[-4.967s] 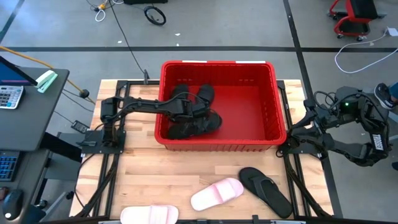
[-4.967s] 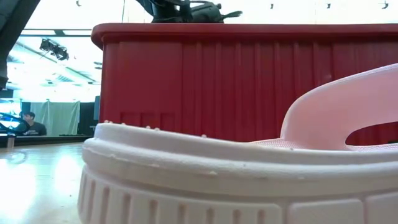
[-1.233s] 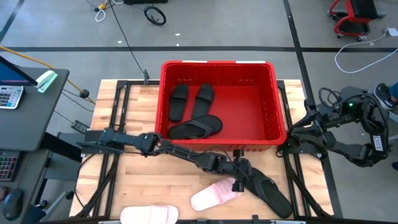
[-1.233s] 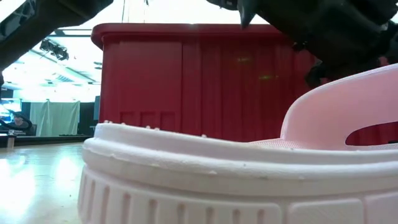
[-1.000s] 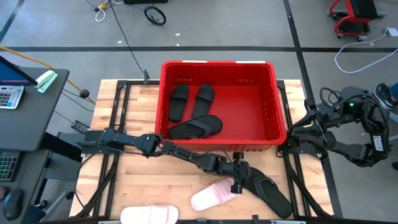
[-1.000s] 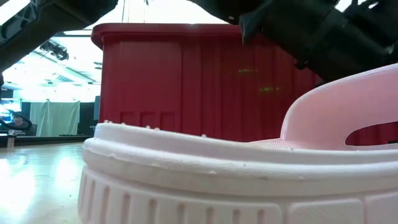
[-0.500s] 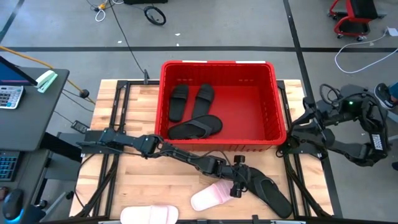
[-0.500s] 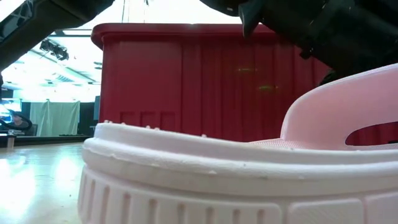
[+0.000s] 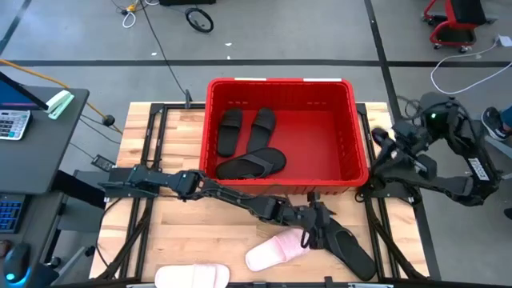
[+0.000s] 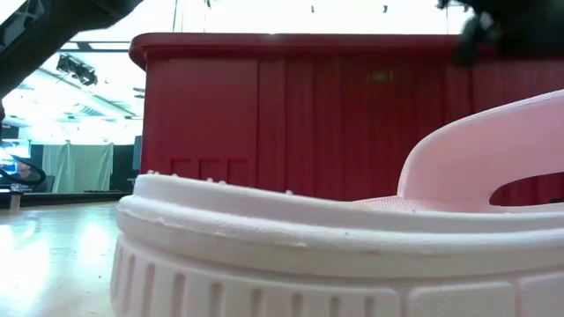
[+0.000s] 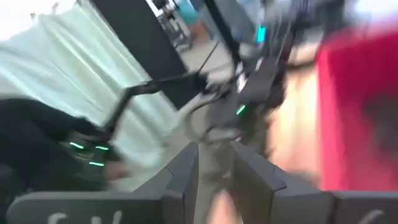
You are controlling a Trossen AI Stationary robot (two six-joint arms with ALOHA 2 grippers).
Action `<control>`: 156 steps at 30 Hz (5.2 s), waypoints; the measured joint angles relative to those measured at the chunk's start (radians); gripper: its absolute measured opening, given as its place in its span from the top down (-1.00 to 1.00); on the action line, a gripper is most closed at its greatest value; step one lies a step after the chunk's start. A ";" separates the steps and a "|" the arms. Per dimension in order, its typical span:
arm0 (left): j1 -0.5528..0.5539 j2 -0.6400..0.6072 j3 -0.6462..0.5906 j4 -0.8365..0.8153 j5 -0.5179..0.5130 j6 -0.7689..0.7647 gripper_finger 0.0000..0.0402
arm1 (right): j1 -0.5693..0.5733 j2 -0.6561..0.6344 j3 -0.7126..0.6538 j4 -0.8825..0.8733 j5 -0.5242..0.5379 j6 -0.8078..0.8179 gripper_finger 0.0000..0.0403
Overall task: Pick and place slides into bin
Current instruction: Put the black slipper into the red bin
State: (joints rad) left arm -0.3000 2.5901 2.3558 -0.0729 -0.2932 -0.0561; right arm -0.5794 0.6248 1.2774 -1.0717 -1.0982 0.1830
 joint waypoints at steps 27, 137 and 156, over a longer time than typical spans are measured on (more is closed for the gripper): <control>0.076 -0.580 0.000 0.065 -0.474 0.584 0.04 | 0.311 0.376 0.069 0.102 0.878 -0.066 0.52; 0.057 -0.649 0.000 -0.248 -0.533 0.145 0.11 | 0.917 0.590 0.460 -0.166 2.245 0.515 1.00; 0.149 -0.528 0.000 -0.229 -0.468 0.120 0.10 | 0.822 0.598 0.459 0.236 2.003 0.156 1.00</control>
State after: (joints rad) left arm -0.1506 2.0617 2.3558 -0.3022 -0.7608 0.0639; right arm 0.2424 1.2231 1.7367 -0.8354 0.9045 0.3388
